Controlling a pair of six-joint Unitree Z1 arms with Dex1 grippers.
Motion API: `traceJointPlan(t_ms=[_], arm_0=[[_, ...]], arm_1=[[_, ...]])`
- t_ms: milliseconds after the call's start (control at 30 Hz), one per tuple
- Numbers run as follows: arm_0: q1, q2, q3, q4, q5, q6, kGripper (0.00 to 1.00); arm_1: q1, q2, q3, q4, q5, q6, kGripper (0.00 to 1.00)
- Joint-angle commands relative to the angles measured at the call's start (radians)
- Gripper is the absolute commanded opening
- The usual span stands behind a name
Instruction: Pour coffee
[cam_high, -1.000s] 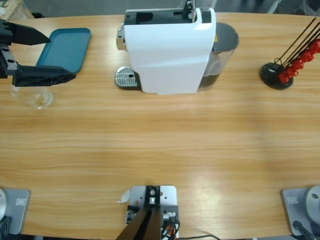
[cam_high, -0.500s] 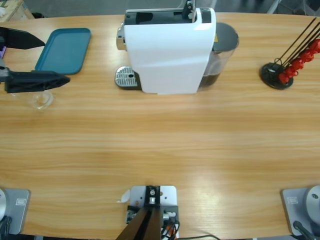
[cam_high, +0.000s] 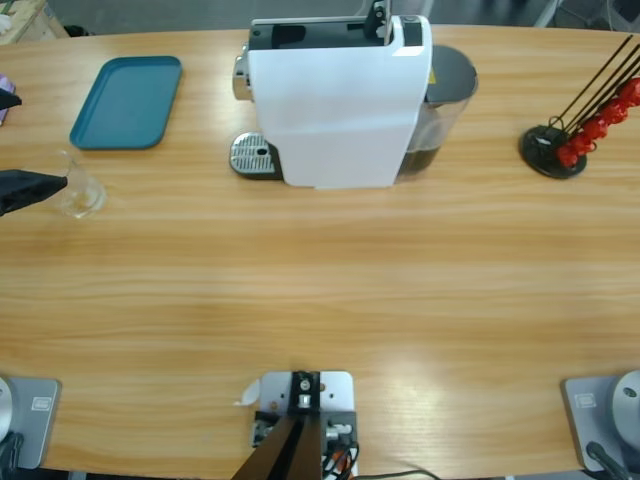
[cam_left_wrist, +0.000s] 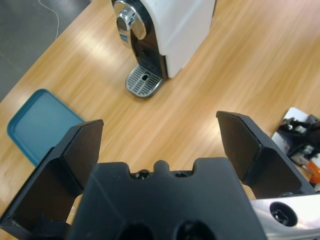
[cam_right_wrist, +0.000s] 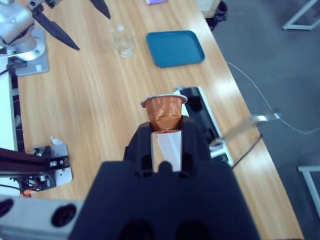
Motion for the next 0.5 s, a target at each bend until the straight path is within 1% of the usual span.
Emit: traceJointPlan(t_ms=[33,167,300,500], arm_0=[[0.006,-0.026,0.051,0.011,0.014,-0.014,1.0],[0.006,-0.029,0.062,0.011,0.014,-0.015,1.0],[0.006,-0.021,0.067,0.009,0.012,-0.015,1.0],[0.006,-0.009,0.069,0.004,0.012,-0.019,1.0]], arm_1=[[0.044,0.243,-0.127,0.007,0.007,-0.041,0.0],[0.043,0.301,-0.129,-0.02,0.005,-0.059,0.0],[0.012,0.337,-0.132,-0.058,0.008,-0.081,0.0],[0.003,0.399,-0.141,-0.059,0.017,-0.127,0.0]])
